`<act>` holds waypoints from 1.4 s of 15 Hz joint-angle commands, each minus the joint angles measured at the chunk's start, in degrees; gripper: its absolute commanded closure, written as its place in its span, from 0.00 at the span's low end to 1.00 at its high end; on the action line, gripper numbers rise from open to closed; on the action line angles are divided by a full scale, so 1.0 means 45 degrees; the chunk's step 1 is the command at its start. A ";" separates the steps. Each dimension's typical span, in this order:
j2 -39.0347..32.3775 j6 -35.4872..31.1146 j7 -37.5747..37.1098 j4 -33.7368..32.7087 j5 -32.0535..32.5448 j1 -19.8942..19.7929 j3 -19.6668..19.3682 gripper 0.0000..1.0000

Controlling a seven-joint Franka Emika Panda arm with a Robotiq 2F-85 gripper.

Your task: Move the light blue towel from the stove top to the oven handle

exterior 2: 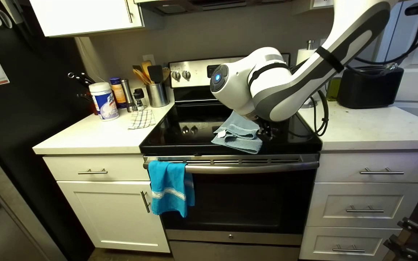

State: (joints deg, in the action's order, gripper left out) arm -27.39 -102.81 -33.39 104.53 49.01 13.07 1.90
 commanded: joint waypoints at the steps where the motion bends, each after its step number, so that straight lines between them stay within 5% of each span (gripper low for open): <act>1: -0.0540 0.0428 -0.0124 -0.0618 0.0452 0.0100 -0.0163 0.00; 21: -0.0624 -0.2644 0.0882 -0.0955 -0.1271 -0.0212 0.0201 0.00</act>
State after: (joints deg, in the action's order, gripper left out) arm -29.76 -113.44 -32.14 100.37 45.73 12.37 2.51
